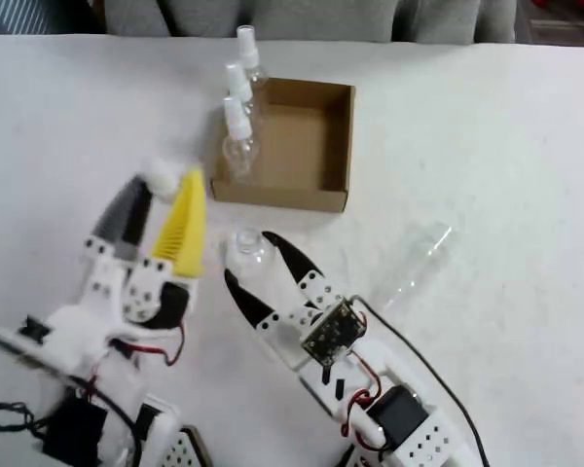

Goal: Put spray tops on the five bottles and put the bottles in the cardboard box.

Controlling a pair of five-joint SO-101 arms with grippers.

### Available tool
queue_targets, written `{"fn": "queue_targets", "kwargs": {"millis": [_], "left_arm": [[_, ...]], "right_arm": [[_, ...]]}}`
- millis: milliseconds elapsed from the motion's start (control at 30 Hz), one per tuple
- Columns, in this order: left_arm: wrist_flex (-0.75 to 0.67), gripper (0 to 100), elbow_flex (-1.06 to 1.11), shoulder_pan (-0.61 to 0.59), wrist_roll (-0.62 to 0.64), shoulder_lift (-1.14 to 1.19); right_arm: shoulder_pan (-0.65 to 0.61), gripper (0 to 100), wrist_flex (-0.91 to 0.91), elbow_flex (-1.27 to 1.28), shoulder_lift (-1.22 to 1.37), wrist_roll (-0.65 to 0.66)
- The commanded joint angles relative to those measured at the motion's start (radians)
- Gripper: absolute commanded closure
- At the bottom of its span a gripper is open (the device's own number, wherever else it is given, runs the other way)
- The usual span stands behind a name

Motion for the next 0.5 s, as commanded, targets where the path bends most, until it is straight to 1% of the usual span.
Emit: {"fn": "queue_targets", "kwargs": {"millis": [0,100,300,467], "left_arm": [[-0.055,98,-0.078,-0.09,0.138,0.002],[-0.095,98,-0.075,-0.125,0.215,0.005],[-0.094,98,-0.074,-0.125,0.224,0.005],[-0.098,98,-0.006,-0.111,0.224,0.005]], "right_arm": [[-0.01,98.1,0.002,0.009,-0.015,0.002],[-0.01,98.1,0.002,0.009,-0.015,0.002],[-0.01,98.1,0.002,0.009,-0.013,0.002],[-0.01,98.1,0.002,0.009,-0.013,0.002]]}}
